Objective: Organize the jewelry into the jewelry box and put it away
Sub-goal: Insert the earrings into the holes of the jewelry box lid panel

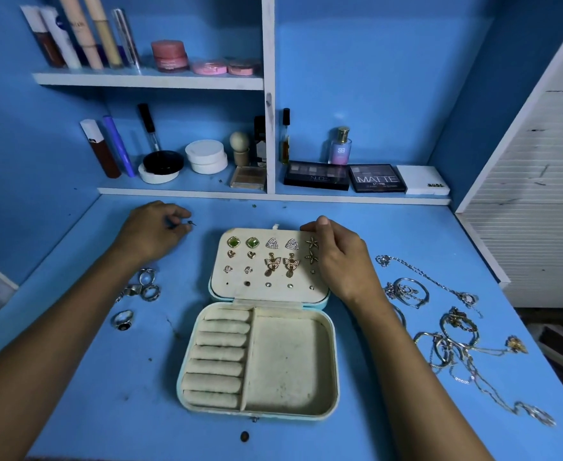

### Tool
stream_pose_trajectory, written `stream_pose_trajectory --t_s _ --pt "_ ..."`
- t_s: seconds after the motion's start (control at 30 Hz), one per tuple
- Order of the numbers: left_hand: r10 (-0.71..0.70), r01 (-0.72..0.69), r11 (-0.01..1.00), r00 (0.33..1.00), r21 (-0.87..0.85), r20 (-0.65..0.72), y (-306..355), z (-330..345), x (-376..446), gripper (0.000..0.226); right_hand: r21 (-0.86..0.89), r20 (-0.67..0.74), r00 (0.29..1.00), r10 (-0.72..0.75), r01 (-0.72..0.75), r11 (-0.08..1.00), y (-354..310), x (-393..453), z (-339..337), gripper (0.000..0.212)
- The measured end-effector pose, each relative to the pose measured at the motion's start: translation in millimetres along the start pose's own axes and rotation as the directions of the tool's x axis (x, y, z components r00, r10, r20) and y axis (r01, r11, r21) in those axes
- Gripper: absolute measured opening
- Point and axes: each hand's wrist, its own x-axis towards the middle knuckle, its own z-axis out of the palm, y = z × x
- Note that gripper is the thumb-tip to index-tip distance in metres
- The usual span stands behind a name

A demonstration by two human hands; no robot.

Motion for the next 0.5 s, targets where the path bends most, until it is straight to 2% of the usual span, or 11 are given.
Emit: stream_pose_trajectory --t_s 0.17,0.5 --pt "-0.056 0.058 0.996 0.998 -0.073 0.031 -4.4 0.8 9.3 0.024 -0.004 -0.003 1.0 0.003 -0.003 1.0 1.0 1.3 0.8 0.045" --pt "-0.02 0.021 0.999 0.999 -0.031 0.034 -0.4 -2.9 8.2 0.008 -0.01 -0.012 1.0 -0.002 0.002 1.0 2.0 3.5 1.9 0.045"
